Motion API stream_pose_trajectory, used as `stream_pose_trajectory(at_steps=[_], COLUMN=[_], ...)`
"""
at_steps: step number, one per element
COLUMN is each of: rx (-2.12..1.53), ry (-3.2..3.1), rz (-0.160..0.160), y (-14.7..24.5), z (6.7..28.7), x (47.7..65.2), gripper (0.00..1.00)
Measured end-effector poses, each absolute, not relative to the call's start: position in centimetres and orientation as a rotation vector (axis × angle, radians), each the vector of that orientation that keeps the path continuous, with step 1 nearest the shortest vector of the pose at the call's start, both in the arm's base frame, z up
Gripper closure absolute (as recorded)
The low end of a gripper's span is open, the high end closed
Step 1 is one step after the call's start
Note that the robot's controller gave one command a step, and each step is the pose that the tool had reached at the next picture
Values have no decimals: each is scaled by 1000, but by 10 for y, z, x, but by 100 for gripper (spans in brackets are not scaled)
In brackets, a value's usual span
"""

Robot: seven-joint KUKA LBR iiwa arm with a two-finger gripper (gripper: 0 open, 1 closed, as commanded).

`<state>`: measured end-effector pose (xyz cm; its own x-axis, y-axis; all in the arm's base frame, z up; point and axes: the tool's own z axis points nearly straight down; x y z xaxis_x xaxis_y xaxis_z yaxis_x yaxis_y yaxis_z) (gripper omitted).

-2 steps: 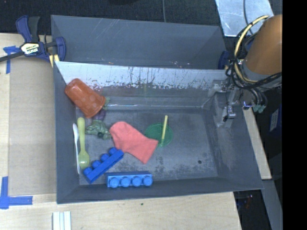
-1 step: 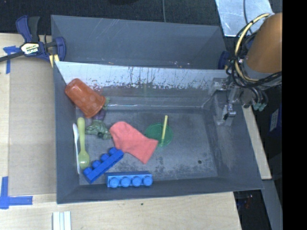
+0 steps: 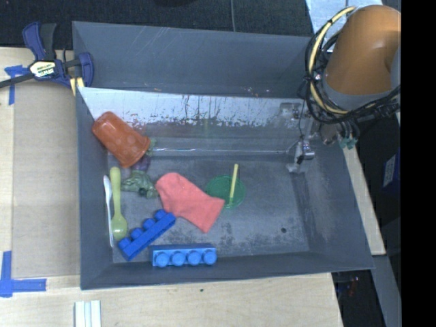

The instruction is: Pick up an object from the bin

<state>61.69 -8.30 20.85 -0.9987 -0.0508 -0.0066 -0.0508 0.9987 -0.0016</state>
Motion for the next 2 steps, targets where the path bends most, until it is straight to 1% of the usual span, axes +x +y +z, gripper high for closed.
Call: stream_pose_trajectory(at_steps=[1, 2], rx=[-46, -136], ry=[3137, 3127], rz=[-1, -3], y=[-85, -26], z=[204, 223], x=[615, 616], gripper=[0, 0])
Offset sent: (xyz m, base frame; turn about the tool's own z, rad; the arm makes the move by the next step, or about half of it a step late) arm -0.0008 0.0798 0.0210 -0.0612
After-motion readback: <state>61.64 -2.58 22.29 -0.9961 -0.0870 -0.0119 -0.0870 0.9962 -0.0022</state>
